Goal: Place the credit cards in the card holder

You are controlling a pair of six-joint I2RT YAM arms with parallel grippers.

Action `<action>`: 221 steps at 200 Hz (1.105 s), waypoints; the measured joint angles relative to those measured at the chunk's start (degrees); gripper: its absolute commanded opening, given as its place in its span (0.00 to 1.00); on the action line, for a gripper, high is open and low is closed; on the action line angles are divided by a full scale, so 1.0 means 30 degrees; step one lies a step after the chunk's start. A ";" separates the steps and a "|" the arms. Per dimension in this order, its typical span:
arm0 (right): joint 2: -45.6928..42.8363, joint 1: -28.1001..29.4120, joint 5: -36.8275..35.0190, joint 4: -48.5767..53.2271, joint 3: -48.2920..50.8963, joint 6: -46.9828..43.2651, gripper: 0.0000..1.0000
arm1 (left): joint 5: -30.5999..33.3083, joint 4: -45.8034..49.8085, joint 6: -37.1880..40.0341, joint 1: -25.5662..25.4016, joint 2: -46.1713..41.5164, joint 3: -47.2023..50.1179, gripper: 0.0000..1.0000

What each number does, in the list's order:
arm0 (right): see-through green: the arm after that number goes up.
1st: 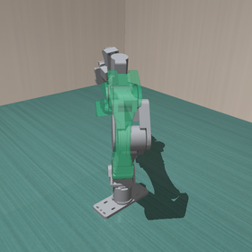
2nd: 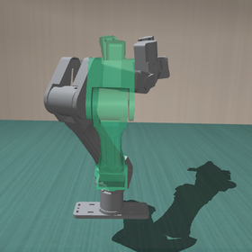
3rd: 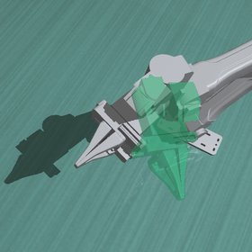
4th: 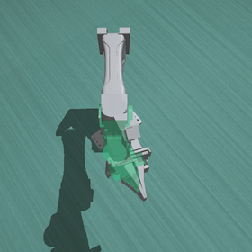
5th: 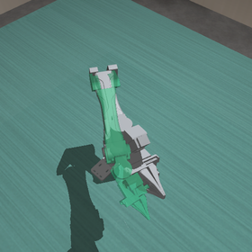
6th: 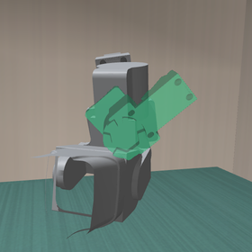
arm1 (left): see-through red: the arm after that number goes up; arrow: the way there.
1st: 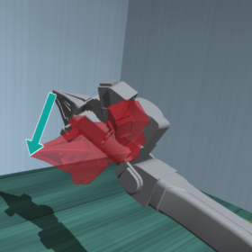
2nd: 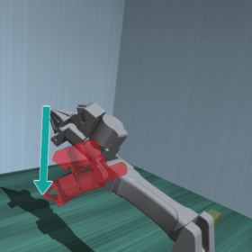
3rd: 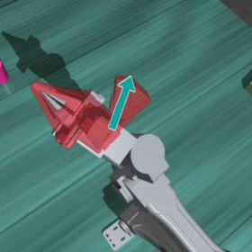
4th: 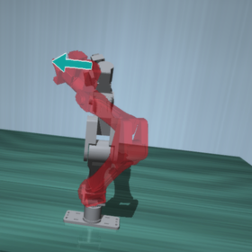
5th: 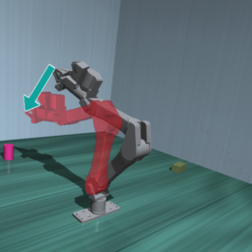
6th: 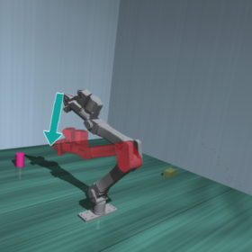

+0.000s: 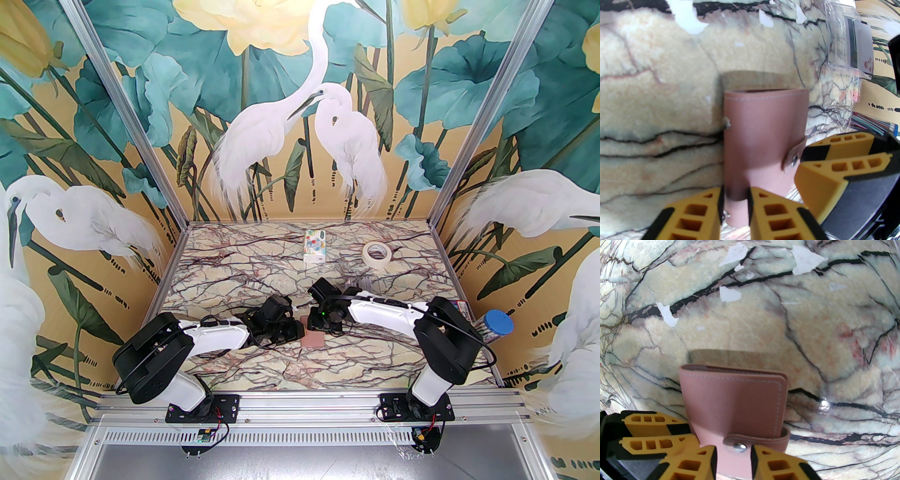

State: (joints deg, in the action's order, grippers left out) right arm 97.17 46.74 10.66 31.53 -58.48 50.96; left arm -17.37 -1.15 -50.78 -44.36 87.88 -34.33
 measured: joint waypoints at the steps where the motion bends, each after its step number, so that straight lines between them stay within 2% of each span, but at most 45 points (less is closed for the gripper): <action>1: 0.0000 0.0000 0.0000 0.0000 0.0000 0.0000 0.30 | 0.0000 0.0000 0.0000 0.0000 0.0000 0.0000 0.24; 71: 0.0568 0.0000 0.0044 0.0138 -0.0066 -0.0073 0.30 | -0.0138 -0.0284 0.0000 0.0000 0.0248 0.0000 0.24; 132: 0.1035 -0.0102 0.0372 0.0321 -0.0423 -0.0335 0.34 | -0.0138 -0.0284 0.0000 0.0000 0.0248 0.0007 0.24; 221: 0.1515 -0.0109 0.0321 0.1086 -0.0998 -0.0933 0.31 | -0.0138 -0.0459 0.0000 0.0000 0.0401 0.0036 0.24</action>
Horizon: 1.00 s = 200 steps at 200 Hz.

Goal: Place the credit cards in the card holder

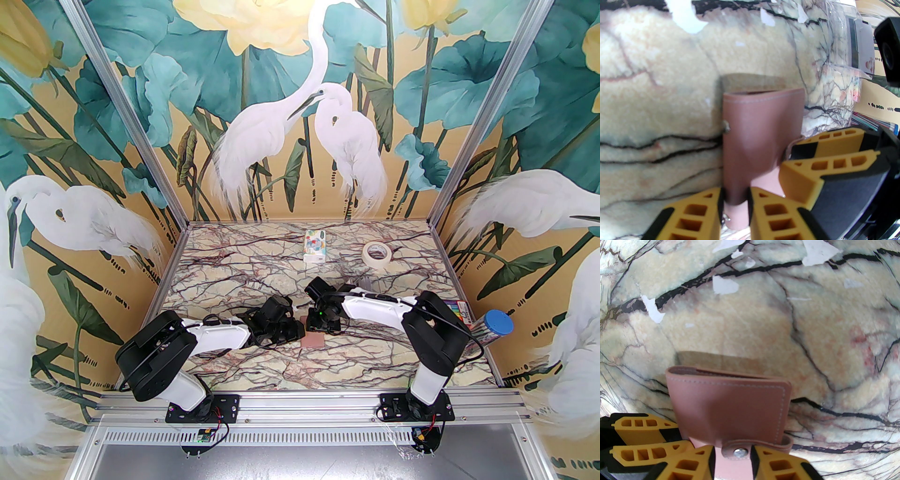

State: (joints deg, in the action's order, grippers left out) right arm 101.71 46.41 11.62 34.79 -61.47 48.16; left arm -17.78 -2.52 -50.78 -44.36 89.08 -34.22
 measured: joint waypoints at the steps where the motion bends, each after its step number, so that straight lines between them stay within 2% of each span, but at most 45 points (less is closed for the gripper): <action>1: 0.0007 0.0000 0.0000 0.0007 -0.0007 0.0000 0.31 | 0.0000 -0.0007 -0.0007 0.0000 0.0000 0.0000 0.24; 21: 0.0109 0.0000 -0.0007 0.0189 -0.0131 -0.0095 0.27 | -0.0007 -0.0124 -0.0007 0.0000 0.0124 0.0000 0.24; 200: 0.0051 0.0000 -0.0182 0.0350 -0.0175 -0.0138 0.16 | -0.0080 -0.0313 -0.0029 0.0036 0.0306 0.0000 0.23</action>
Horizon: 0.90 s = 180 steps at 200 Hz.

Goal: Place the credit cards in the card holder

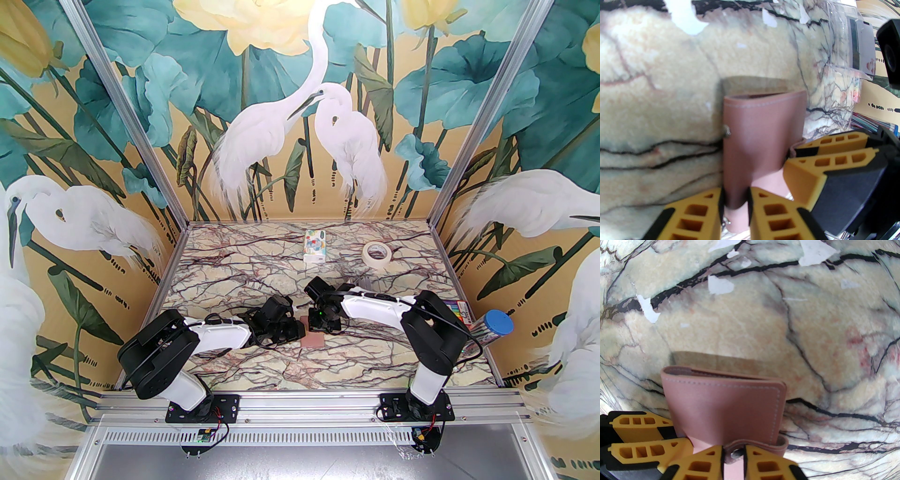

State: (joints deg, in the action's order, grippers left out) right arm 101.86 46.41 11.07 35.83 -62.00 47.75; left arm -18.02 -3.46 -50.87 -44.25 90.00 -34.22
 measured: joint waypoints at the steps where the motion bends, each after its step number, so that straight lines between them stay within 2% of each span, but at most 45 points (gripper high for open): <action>1: 0.0000 0.0000 -0.0007 0.0000 0.0000 0.0000 0.16 | 0.0000 0.0000 0.0000 0.0000 0.0000 0.0000 0.23; 142: -0.1581 -0.0517 -0.0117 -0.0590 0.1188 0.0007 0.05 | 0.0000 0.0000 -0.0044 0.0000 0.0007 0.0000 0.23; 156: -0.1982 -0.0648 -0.0117 -0.0590 0.1435 0.0000 0.04 | 0.0000 0.0000 -0.0044 0.0000 0.0007 0.0000 0.26; 180: -0.2841 -0.0765 -0.0117 -0.0583 0.1858 -0.0007 0.00 | -0.0007 -0.0022 -0.0029 -0.0007 -0.0138 0.0000 0.38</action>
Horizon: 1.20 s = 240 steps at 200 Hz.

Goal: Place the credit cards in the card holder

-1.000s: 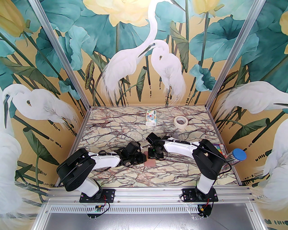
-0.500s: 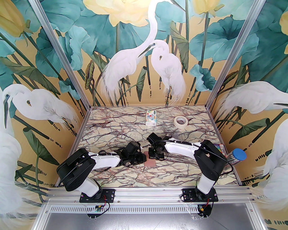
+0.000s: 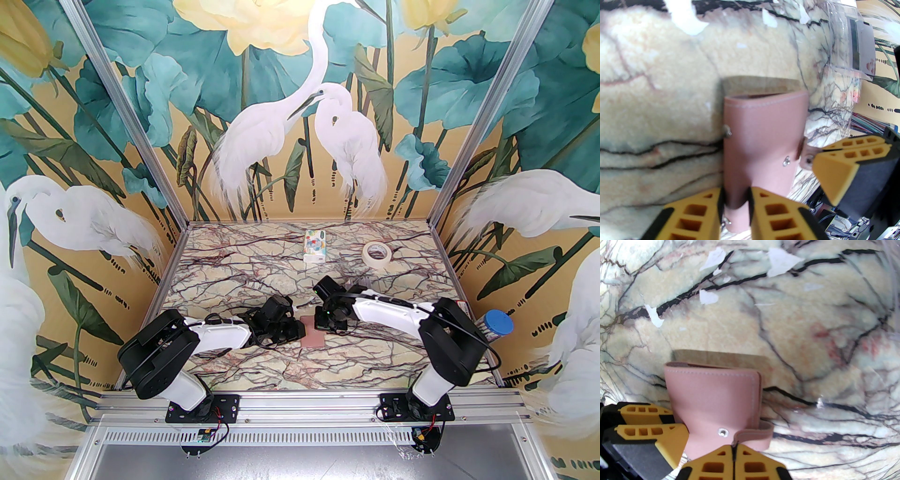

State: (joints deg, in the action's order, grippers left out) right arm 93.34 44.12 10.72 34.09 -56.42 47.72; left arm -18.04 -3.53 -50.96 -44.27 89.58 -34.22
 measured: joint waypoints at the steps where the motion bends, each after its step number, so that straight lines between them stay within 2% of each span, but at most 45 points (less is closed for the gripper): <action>1: -0.0036 0.0000 0.0000 0.0000 0.0015 -0.0007 0.00 | 0.0000 0.0000 -0.0066 -0.0015 -0.0015 0.0000 0.38; 43: -0.2302 -0.0051 -0.0051 0.0648 0.0211 -0.0160 0.00 | 0.0663 0.1574 0.0066 0.0168 -0.1311 0.0000 0.55; 72: -0.3687 -0.0051 0.0095 0.0874 0.0211 -0.0219 0.00 | 0.1370 0.2900 0.0291 0.0692 -0.2980 0.0000 0.61; 173: -0.4554 0.0182 0.2674 0.0044 0.0175 0.0102 0.00 | 0.2994 0.7023 0.0444 0.2951 -0.9158 0.1377 0.68; 240: -0.4488 0.0503 0.4007 -0.1392 0.0073 0.0240 0.00 | 0.3140 0.7810 0.0561 0.3133 -0.9748 0.1501 0.68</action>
State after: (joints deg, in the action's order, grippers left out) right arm 79.88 45.63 22.74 29.91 -56.21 48.45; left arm -8.62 19.90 -49.28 -34.87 60.34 -29.71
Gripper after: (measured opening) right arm 0.031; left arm 0.679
